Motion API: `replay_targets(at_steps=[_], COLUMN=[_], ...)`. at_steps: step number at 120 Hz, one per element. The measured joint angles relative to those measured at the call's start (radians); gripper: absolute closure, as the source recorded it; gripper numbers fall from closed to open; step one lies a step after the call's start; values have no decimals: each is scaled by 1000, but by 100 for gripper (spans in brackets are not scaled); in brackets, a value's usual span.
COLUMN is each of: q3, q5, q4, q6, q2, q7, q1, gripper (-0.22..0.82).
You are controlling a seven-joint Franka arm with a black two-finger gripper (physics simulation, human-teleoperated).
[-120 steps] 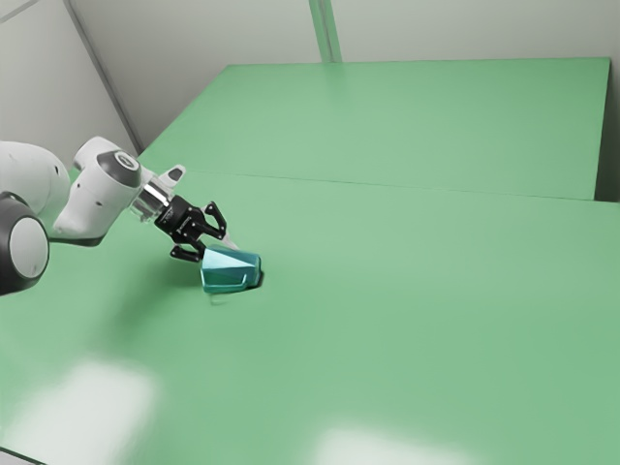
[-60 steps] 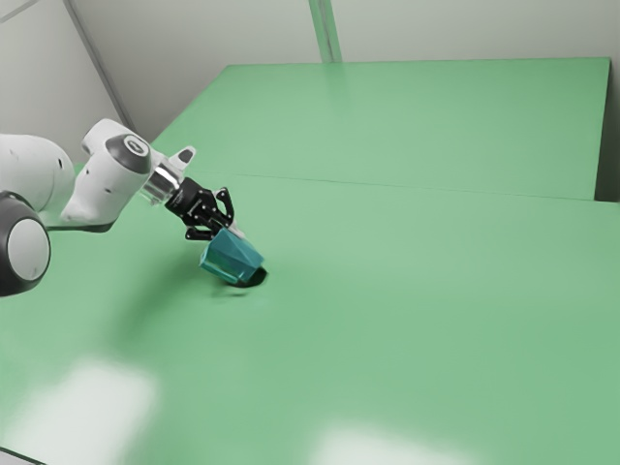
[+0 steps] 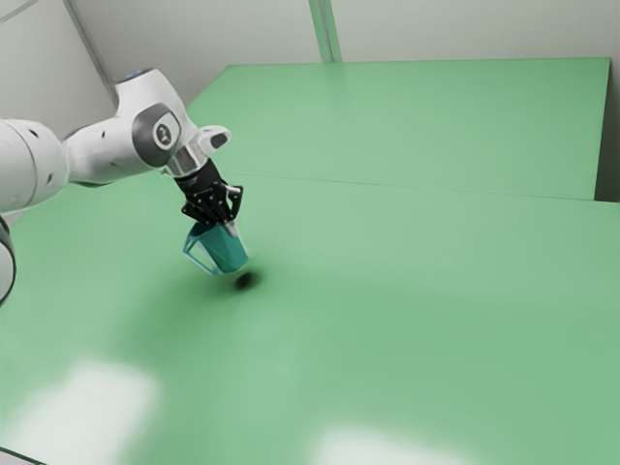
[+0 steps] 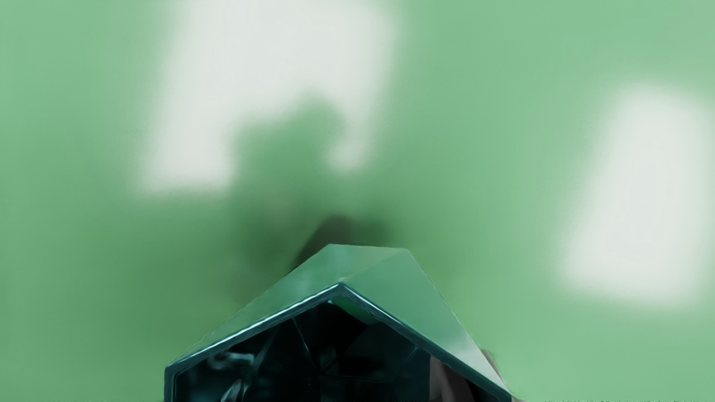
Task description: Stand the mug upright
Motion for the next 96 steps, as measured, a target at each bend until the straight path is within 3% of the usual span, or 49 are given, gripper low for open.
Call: replay_targets(at_steps=[35,96], q3=[-61,-76], q5=[201,220], q4=[-163,-211], q6=[106,188], q2=[-112,-55], q7=[-85,-214], q1=[-12,-13], gripper=[79,79])
